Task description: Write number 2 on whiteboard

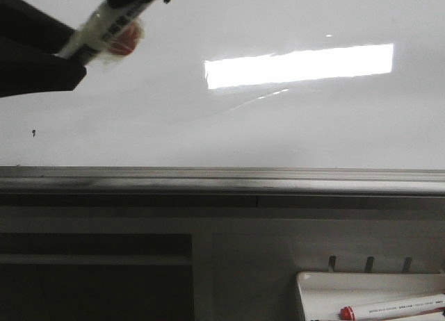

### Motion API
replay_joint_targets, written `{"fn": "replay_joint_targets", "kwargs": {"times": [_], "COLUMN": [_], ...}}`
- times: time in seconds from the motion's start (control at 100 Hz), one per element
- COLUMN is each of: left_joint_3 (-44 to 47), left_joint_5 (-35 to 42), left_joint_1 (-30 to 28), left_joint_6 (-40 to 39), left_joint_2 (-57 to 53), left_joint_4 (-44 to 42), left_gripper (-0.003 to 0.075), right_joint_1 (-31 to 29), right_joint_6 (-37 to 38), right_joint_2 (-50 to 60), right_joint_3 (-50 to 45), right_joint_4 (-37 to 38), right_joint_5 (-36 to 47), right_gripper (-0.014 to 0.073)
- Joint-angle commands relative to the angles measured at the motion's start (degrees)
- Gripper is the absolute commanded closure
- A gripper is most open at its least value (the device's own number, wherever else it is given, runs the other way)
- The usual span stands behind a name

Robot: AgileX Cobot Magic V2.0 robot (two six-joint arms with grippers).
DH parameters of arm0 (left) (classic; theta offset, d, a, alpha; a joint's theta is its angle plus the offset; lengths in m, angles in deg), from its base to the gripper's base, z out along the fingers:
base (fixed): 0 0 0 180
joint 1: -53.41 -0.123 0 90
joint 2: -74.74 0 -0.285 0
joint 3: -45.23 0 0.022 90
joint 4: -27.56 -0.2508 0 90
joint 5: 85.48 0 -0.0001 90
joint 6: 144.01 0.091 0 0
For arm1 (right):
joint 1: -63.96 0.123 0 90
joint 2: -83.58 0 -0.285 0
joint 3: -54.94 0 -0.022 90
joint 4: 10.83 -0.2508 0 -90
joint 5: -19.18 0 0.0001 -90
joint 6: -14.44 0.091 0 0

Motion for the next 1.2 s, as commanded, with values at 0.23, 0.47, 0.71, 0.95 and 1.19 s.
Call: {"fn": "replay_joint_targets", "kwargs": {"times": [0.23,0.47,0.71,0.95,1.19], "left_joint_3": [-1.96,-1.96,-1.96,-1.96,-1.96], "left_joint_5": [-10.90,-12.98,-12.98,-10.05,-6.75], "left_joint_1": [0.15,-4.16,-12.62,-18.33,-18.69], "left_joint_6": [-0.97,-0.97,-5.47,-5.48,-5.48], "left_joint_2": [-18.66,-28.24,-27.16,-25.07,-24.27], "left_joint_4": [14.33,19.70,22.97,28.89,29.02], "left_gripper": [0.0248,0.0505,0.0741,0.0741,0.0741], "right_joint_1": [-3.49,-5.23,-6.91,-9.96,-14.28], "right_joint_6": [-0.47,-0.47,-0.47,-0.47,-0.47], "right_joint_2": [1.18,-0.48,-5.04,-8.07,-9.78], "right_joint_3": [2.79,4.23,10.81,13.88,14.41], "right_joint_4": [-0.15,-0.28,-0.28,-0.91,-1.29], "right_joint_5": [5.17,7.86,2.46,1.57,1.60], "right_gripper": [0.0667,0.0667,0.0663,0.0663,0.0663]}}
